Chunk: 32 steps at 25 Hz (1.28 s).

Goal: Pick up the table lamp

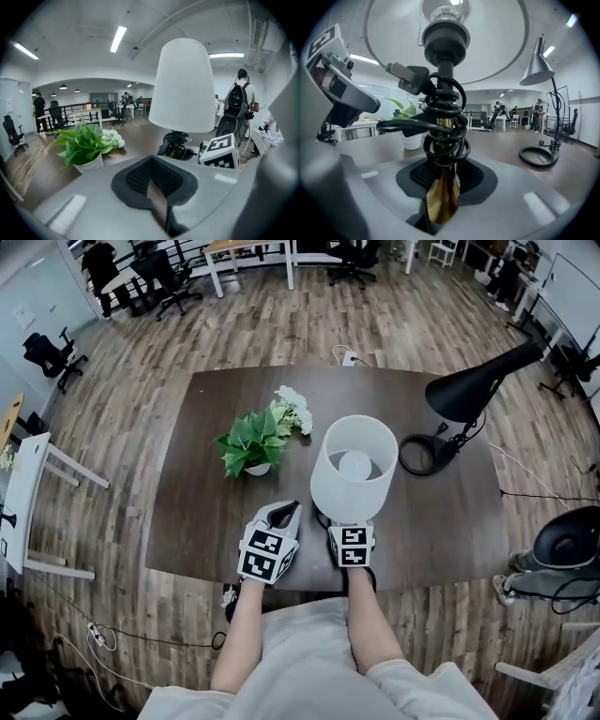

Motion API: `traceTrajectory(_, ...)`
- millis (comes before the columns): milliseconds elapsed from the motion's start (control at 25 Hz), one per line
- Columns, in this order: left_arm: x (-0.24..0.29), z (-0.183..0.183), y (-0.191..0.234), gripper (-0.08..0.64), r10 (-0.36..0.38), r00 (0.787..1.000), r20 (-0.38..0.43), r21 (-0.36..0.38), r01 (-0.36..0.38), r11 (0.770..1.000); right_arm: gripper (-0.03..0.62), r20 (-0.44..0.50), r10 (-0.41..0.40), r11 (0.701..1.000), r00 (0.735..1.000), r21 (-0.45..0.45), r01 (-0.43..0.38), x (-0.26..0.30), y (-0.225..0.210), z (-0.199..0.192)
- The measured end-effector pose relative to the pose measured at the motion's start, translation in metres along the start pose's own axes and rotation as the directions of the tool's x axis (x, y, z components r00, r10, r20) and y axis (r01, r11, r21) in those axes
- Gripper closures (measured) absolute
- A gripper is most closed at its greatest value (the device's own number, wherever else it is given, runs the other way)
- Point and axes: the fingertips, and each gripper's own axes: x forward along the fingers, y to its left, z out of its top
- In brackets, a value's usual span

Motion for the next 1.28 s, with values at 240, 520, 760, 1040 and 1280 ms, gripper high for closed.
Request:
traceTrajectory(240, -0.011, 0.006, 0.006, 0.560, 0.015, 1.000, -0.004, -0.011, -0.015, 1.000, 0.486, -0.024, -0.004, 1.000, 1.000, 0.020, 0.005, -0.004, 0.000, -0.002)
traceTrajectory(520, -0.029, 0.010, 0.018, 0.560, 0.032, 0.999, -0.025, -0.020, -0.032, 0.999, 0.488, -0.050, -0.032, 0.998, 0.998, 0.058, 0.035, -0.008, 0.000, 0.002)
traceTrajectory(760, -0.043, 0.015, 0.023, 0.560, 0.031, 0.999, -0.037, -0.030, -0.032, 0.999, 0.488, -0.059, -0.041, 0.996, 0.997, 0.073, 0.045, -0.018, 0.003, 0.012)
traceTrajectory(1040, -0.056, 0.033, 0.020, 0.560, 0.002, 1.000, -0.021, -0.008, -0.002, 1.000, 0.488, -0.074, -0.068, 0.995, 0.995, 0.068, 0.073, -0.036, 0.002, 0.031)
traceTrajectory(1280, -0.069, 0.044, 0.021, 0.560, -0.012, 1.000, 0.011, 0.003, 0.012, 1.000, 0.488, -0.065, -0.082, 0.994, 0.995, 0.068, 0.086, -0.048, 0.000, 0.057)
